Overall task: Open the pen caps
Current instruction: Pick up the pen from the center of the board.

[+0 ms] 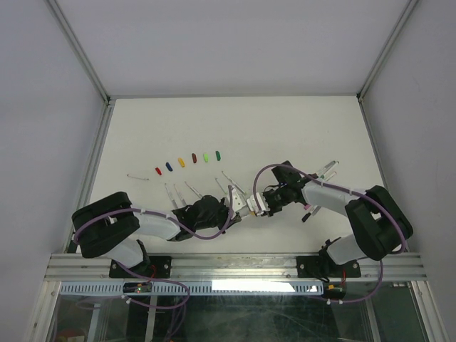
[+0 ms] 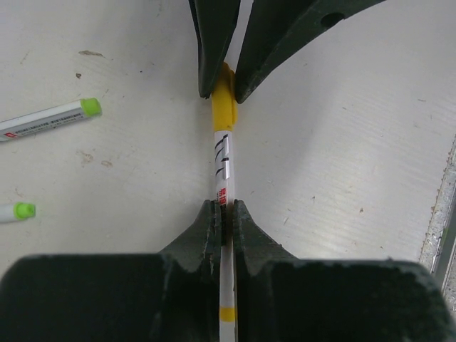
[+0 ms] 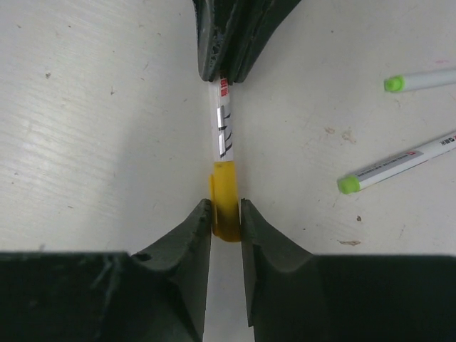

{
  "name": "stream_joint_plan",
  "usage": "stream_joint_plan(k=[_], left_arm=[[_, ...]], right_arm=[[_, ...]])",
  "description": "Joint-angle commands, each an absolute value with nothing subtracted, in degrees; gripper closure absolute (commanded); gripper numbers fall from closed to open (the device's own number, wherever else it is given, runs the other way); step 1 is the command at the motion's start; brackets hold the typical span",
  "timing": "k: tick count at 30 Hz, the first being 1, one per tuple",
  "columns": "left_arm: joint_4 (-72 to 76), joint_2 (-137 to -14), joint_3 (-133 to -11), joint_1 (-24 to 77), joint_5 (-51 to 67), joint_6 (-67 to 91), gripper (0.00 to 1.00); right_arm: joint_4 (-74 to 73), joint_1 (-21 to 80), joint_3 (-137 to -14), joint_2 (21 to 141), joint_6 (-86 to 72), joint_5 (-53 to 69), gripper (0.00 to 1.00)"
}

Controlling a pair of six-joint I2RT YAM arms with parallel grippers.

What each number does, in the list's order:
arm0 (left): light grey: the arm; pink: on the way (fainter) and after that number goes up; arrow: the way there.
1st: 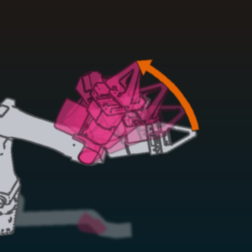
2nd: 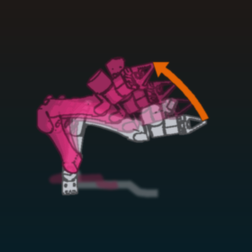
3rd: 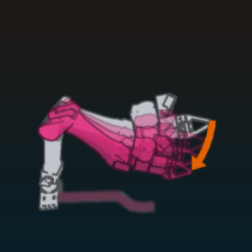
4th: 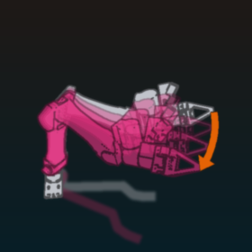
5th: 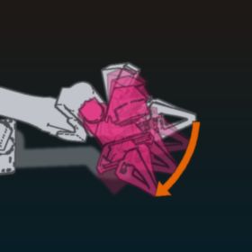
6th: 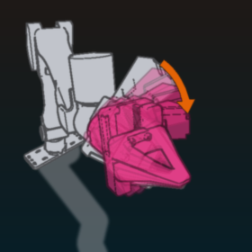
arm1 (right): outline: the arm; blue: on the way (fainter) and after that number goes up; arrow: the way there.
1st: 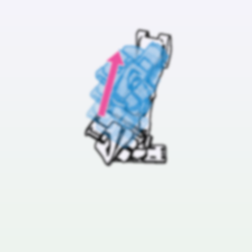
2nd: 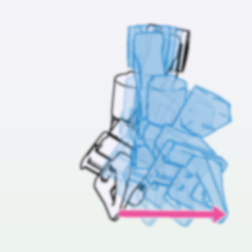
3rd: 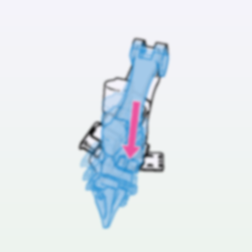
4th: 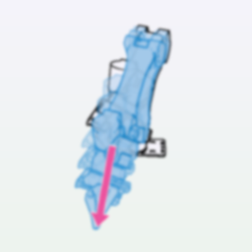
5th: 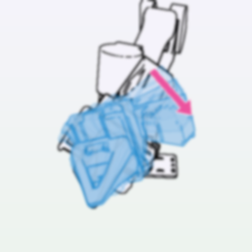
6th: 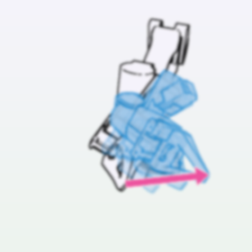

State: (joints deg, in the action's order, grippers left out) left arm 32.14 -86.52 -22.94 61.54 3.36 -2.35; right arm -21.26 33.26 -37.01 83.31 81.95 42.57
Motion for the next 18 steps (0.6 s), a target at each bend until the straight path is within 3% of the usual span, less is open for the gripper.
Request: stream_joint_plan(k=[1,4,13,18], left_arm=[[36.94,-84.29,-22.45,62.05,4.35,-2.45,1.0],[37.45,-83.97,-21.93,62.05,4.22,-1.6,0.96],[39.9,-83.33,-19.67,62.05,5.36,0.83,0.49],[38.41,-85.17,-21.02,62.04,7.04,0.84,0.49]], right_arm=[[-22.84,33.76,-38.42,83.72,82.58,40.08,0.79],[-22.81,33.97,-37.97,83.1,83.49,40.01,0.84],[-20.62,34.66,-36.37,80.07,84.43,38.62,0.95],[-18.98,35.6,-34.23,76.21,86.99,36.67,0.97]])
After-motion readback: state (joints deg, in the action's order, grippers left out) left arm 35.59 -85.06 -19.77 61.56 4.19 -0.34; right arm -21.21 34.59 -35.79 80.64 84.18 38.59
